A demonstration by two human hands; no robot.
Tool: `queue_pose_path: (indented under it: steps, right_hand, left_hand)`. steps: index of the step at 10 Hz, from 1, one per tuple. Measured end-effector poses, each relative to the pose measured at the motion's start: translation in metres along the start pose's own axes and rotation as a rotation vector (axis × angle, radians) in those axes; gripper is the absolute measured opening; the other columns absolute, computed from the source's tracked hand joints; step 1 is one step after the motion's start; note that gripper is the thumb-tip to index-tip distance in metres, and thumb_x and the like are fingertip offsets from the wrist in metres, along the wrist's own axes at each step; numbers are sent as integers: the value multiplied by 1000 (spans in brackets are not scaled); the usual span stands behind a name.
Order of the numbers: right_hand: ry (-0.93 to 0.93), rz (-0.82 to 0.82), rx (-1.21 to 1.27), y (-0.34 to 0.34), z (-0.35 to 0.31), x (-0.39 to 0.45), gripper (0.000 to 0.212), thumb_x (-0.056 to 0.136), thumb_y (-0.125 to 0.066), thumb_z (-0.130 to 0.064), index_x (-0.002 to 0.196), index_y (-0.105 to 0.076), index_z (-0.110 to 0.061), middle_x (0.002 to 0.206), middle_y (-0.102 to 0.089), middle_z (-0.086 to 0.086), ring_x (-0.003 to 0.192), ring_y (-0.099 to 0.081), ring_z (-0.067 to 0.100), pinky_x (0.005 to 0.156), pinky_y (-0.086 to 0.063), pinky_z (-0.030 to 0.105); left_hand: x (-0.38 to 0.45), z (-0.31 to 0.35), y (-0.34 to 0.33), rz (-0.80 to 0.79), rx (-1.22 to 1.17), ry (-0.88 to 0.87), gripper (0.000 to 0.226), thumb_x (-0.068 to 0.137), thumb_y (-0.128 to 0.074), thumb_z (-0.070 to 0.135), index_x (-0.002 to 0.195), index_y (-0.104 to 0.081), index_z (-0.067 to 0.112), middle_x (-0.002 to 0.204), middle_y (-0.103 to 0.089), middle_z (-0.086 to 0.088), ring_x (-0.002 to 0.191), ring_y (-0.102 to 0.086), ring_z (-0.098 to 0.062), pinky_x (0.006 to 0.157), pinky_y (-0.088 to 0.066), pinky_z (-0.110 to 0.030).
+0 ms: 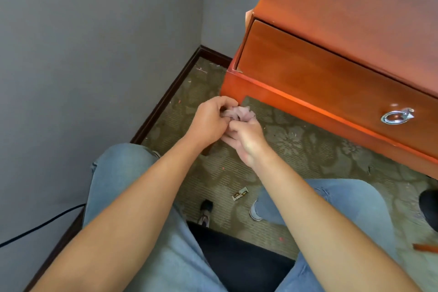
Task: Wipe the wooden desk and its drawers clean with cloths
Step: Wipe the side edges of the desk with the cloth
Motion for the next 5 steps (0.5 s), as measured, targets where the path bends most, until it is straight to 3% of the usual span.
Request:
queue_pose_path:
  steps: [1, 2, 3, 4, 5]
  right_hand:
    - [-3, 98, 126, 4, -1, 25, 30, 92, -52, 18, 111, -66, 0, 106, -76, 14, 104, -73, 29, 89, -60, 41]
    - [-5, 251, 119, 13, 7, 44, 21, 92, -59, 14, 107, -68, 3, 98, -76, 18, 91, -76, 28, 75, -63, 35]
    - [-112, 408, 165, 17, 46, 66, 24, 88, -54, 21, 100, -67, 5, 92, -74, 20, 84, -74, 29, 65, -64, 36]
    - [-226, 481, 213, 23, 83, 97, 26, 86, -51, 27, 104, -61, 10, 103, -70, 24, 77, -69, 26, 62, -62, 31]
    - [-414, 346, 161, 20, 131, 123, 31, 99, -47, 11, 128, -53, 2, 136, -60, 19, 76, -64, 13, 89, -54, 22]
  left_hand:
    - [4, -7, 4, -83, -166, 47, 35, 91, -63, 0, 113, -75, 24, 107, -75, 12, 103, -69, -2, 96, -56, -28]
    - [11, -8, 23, 33, -146, 29, 15, 94, -65, 14, 97, -74, 25, 93, -74, 9, 88, -70, -8, 85, -59, -33]
    - [20, -18, 45, 158, -51, 78, 11, 97, -61, 18, 97, -72, 22, 98, -68, 10, 88, -64, -3, 80, -51, -21]
    - [31, -47, 54, 119, -15, 239, 13, 100, -58, 18, 104, -70, 24, 101, -70, 11, 94, -65, -3, 81, -50, -24]
    - [36, -64, 49, -40, 158, 289, 21, 102, -54, 17, 113, -72, 23, 104, -74, 4, 98, -68, -12, 90, -56, -33]
Point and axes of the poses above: each hand's wrist, its own x-axis towards the middle knuckle, its own y-axis out of the back of the hand, z = x × y, the point moved 10 cm from there along x, towards the middle knuckle
